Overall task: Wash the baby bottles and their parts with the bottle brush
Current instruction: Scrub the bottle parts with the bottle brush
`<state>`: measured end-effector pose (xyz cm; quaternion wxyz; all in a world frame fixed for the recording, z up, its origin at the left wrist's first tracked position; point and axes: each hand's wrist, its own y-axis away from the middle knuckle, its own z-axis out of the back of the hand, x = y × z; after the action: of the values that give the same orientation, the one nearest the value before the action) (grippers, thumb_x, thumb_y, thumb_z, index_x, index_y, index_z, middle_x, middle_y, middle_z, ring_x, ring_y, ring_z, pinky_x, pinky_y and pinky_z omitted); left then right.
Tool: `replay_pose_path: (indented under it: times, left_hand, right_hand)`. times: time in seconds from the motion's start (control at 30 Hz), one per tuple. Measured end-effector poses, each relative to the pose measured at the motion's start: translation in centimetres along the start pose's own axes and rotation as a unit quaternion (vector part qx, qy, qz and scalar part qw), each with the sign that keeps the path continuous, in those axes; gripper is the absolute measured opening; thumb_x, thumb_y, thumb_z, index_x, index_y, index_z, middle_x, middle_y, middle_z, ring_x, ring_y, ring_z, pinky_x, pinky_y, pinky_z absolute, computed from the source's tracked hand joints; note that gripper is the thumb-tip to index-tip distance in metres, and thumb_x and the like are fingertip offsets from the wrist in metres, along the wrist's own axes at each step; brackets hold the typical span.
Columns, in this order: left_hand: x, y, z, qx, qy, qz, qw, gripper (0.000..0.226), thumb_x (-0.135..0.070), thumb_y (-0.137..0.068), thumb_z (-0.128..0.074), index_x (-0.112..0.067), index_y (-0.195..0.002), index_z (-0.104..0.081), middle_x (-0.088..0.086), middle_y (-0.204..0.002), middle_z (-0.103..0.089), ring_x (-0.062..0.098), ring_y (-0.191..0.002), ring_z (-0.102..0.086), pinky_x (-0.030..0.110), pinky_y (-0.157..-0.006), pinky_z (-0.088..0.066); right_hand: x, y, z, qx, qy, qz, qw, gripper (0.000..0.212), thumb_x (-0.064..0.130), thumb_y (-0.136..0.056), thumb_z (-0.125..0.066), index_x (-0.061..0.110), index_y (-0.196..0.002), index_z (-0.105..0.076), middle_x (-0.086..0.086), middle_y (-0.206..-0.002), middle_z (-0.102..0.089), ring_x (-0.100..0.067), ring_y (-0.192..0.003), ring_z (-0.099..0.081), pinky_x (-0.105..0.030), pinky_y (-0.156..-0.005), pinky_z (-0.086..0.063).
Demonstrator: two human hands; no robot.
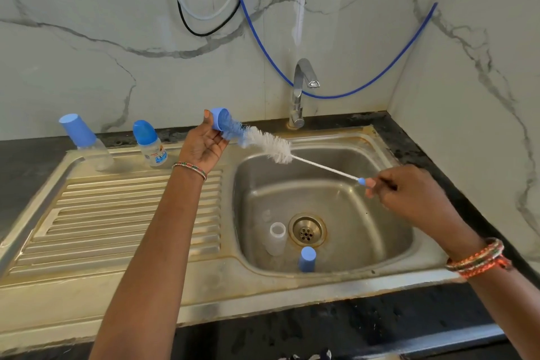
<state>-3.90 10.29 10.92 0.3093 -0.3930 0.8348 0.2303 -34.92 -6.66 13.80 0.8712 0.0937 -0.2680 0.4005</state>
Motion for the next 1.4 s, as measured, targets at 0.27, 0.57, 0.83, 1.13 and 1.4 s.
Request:
replay_pose_path:
  times: [0.27, 0.57, 0.83, 1.13, 1.4]
  left_hand:
    - [0.5, -0.1, 0.1, -0.003, -0.016, 0.019, 1.0, 0.025, -0.029, -0.096, -0.05, -0.006, -0.099, -0.059, 0.008, -0.082, -0.074, 0.02, -0.088, -0.068, 0.032, -0.092, -0.052]
    - [0.3, 0.0, 1.0, 0.116, 0.02, 0.035, 0.992, 0.067, -0.03, -0.05, -0.092, -0.007, -0.104, -0.059, 0.014, -0.108, -0.068, 0.029, -0.101, -0.066, 0.048, -0.093, -0.049]
    - [0.3, 0.0, 0.1, 0.108, 0.068, 0.032, 0.991, 0.053, -0.02, -0.033, -0.097, -0.018, -0.078, -0.069, 0.009, -0.097, -0.07, 0.031, -0.107, -0.063, 0.048, -0.085, -0.05]
    - [-0.4, 0.2, 0.5, 0.138, 0.056, 0.008, 0.989, 0.079, -0.029, -0.042, -0.095, -0.011, -0.107, -0.054, 0.005, -0.098, -0.068, 0.029, -0.114, -0.057, 0.048, -0.096, -0.048]
    - [-0.3, 0.2, 0.8, 0.135, 0.039, 0.066, 0.988, 0.079, -0.03, -0.047, -0.093, -0.015, -0.114, -0.054, 0.011, -0.114, -0.067, 0.027, -0.113, -0.059, 0.043, -0.094, -0.044]
  right_hand:
    - [0.9, -0.4, 0.6, -0.18, -0.003, 0.06, 0.982, 0.01, 0.024, -0.084, -0.07, 0.02, -0.075, -0.071, 0.006, -0.066, -0.063, -0.013, -0.061, -0.057, -0.03, -0.056, -0.046]
    - [0.9, -0.2, 0.3, -0.102, -0.025, 0.019, 0.994, 0.007, 0.03, -0.083, -0.069, 0.024, -0.08, -0.071, 0.005, -0.067, -0.063, -0.011, -0.061, -0.056, -0.029, -0.058, -0.047]
    - [1.6, 0.2, 0.2, 0.179, -0.16, -0.1, 0.966, 0.036, 0.027, -0.096, -0.051, 0.011, -0.068, -0.067, 0.0, -0.048, -0.047, -0.008, -0.04, -0.037, -0.022, -0.044, -0.031]
    - [0.9, 0.4, -0.6, -0.122, -0.061, 0.082, 0.987, 0.016, 0.012, -0.08, -0.073, 0.021, -0.092, -0.074, 0.007, -0.081, -0.068, -0.002, -0.072, -0.06, -0.015, -0.064, -0.045]
    - [1.5, 0.4, 0.3, 0.266, -0.233, -0.096, 0.931, 0.037, 0.021, -0.101, -0.041, 0.005, -0.08, -0.068, -0.002, -0.042, -0.042, -0.008, -0.031, -0.028, -0.019, -0.033, -0.025]
